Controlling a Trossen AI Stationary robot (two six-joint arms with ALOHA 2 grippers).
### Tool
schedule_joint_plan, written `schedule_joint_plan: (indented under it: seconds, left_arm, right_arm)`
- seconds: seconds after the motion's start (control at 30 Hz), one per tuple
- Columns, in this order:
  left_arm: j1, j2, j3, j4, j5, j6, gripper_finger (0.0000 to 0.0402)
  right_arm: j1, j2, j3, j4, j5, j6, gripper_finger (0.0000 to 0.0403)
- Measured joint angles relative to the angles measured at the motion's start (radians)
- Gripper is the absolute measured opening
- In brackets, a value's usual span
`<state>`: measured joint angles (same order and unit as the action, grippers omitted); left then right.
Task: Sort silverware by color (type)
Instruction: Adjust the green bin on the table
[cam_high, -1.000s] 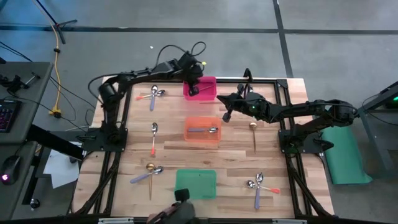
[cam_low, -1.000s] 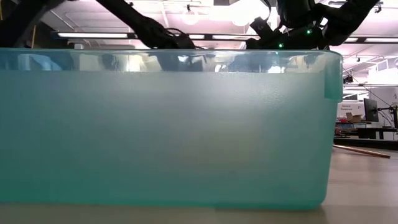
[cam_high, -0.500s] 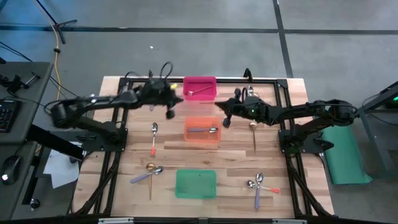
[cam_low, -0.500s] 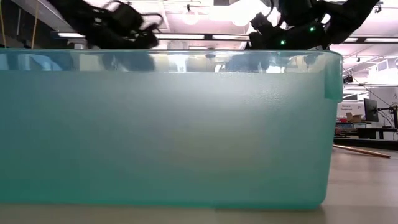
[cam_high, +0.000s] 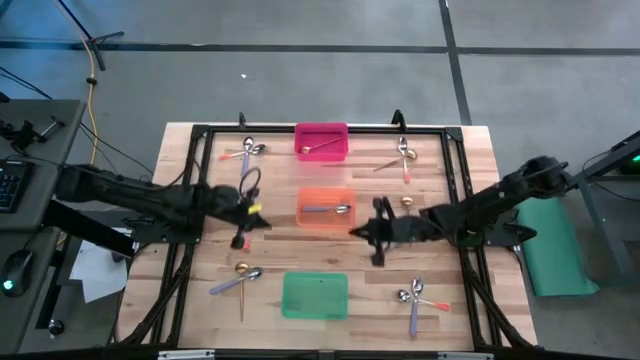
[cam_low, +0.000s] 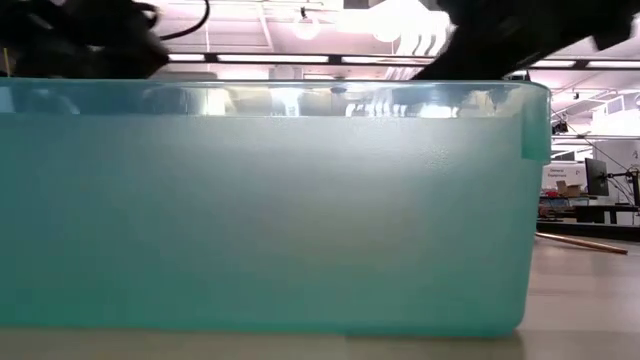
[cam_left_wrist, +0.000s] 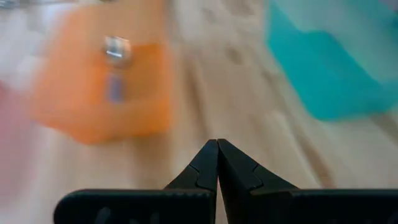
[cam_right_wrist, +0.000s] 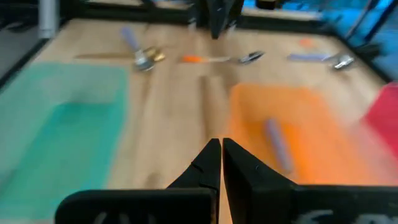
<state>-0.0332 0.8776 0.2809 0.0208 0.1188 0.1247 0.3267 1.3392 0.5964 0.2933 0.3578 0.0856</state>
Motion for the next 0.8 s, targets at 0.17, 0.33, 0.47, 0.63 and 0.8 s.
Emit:
schedule_joint_plan:
  seconds: [0.17, 0.33, 0.47, 0.63, 0.8]
  left_arm:
    - [-0.176, 0.014, -0.044, 0.028, -0.034, -0.097, 0.0]
    - [-0.327, 0.086, -0.047, 0.161, -0.1, -0.174, 0.0]
    - [-0.413, 0.193, -0.047, 0.271, -0.152, -0.212, 0.0]
    - [-0.456, 0.354, -0.046, 0.405, -0.21, -0.266, 0.0]
    - [-0.466, 0.508, -0.018, 0.508, -0.22, -0.297, 0.0]
  right_arm:
    - [0.135, 0.0, 0.0, -0.109, 0.021, 0.147, 0.0]
    - [0.227, 0.012, 0.0, -0.13, 0.035, 0.253, 0.0]
    - [0.267, 0.065, 0.0, -0.116, 0.036, 0.299, 0.0]
    - [0.279, 0.167, 0.0, -0.079, 0.035, 0.354, 0.0]
    - [0.279, 0.238, 0.0, -0.01, 0.024, 0.368, 0.0]
